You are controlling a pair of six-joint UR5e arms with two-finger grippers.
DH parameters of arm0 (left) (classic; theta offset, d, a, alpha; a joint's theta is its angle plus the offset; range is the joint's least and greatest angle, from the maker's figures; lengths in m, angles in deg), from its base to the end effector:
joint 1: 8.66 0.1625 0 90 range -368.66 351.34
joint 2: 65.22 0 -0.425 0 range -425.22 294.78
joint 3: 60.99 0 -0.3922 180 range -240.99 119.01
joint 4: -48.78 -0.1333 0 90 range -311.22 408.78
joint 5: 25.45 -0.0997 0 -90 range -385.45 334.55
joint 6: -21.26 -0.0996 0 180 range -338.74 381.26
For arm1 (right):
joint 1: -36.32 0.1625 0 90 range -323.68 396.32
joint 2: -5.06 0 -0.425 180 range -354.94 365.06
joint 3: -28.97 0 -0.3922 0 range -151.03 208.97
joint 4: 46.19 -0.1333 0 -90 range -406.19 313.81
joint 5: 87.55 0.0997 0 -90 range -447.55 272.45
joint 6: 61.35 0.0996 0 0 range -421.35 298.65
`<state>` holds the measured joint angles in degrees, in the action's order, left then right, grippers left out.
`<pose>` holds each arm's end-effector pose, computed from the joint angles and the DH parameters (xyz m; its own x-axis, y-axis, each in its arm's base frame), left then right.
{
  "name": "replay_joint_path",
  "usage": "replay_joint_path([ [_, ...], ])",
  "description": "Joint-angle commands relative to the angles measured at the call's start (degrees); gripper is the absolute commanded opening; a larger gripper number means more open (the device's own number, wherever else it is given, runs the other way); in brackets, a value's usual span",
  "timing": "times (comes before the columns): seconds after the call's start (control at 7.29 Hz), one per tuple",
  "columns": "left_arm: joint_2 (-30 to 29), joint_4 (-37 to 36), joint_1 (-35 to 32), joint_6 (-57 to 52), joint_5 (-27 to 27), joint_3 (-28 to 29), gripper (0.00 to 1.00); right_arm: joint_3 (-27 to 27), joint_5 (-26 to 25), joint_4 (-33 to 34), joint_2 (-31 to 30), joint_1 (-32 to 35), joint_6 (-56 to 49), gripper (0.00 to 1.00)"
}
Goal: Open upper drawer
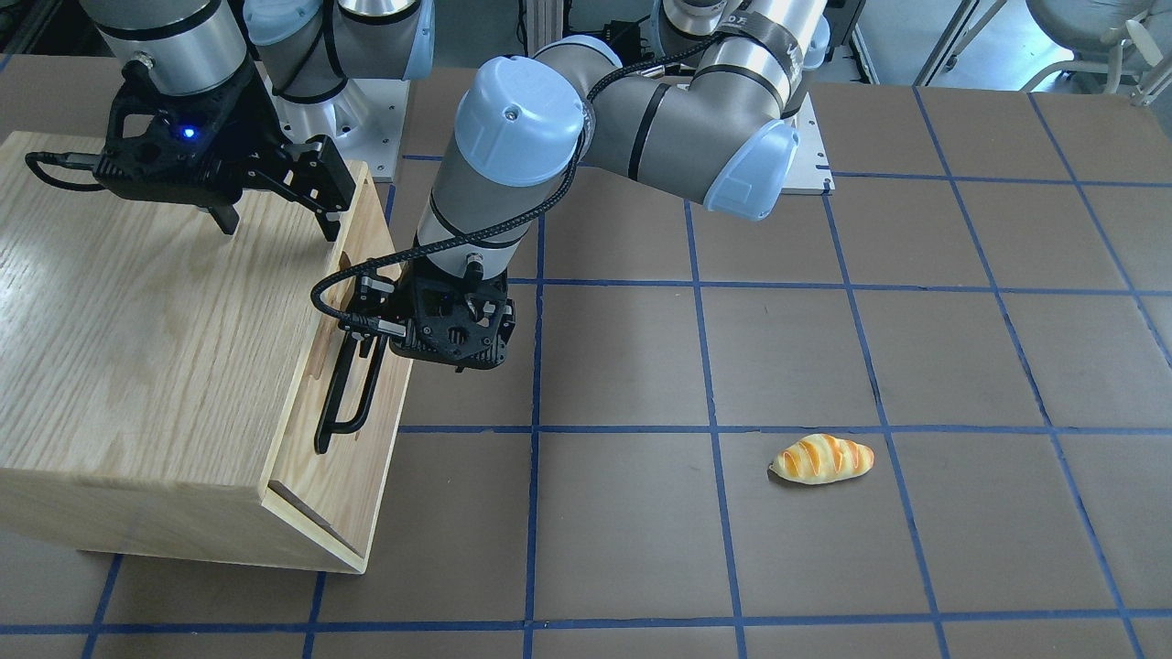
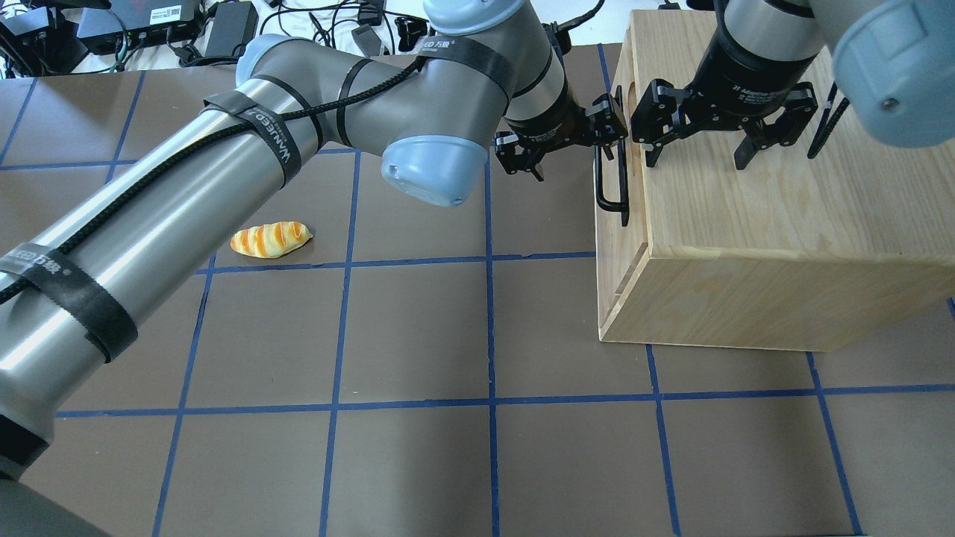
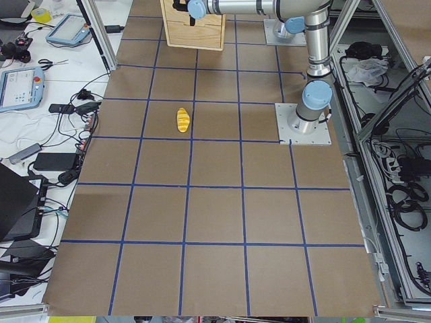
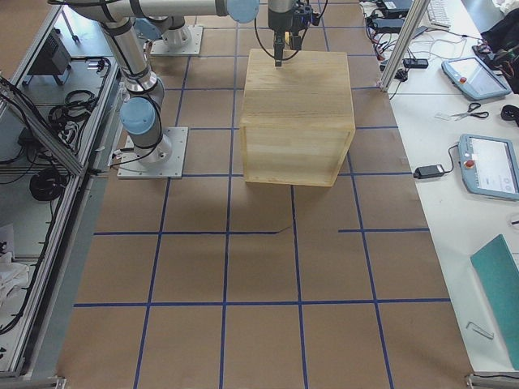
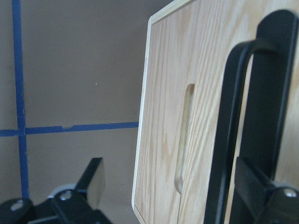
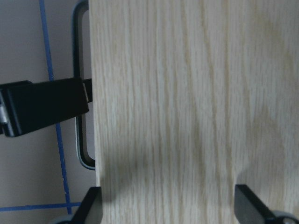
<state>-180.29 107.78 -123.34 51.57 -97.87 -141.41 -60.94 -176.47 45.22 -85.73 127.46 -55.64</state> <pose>-0.4322 -0.5492 0.3779 -0.9218 -0.0349 0.3862 -0.0728 0.9938 -0.0840 0.1449 -0.4871 0.4980 -0.9966 0.0789 -0.0227 0.0797 0.9961 -0.0379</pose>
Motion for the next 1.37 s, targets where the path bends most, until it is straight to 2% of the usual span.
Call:
replay_joint_path([
  [0.0,-0.16,0.24,-0.02,0.1,0.0,0.0,1.0,0.0,-0.02,0.0,0.0,0.0,0.0,1.0],
  [1.24,-0.51,0.68,-0.02,-0.6,-1.92,0.09,1.0,0.0,-0.02,0.0,0.0,0.0,0.0,1.0],
])
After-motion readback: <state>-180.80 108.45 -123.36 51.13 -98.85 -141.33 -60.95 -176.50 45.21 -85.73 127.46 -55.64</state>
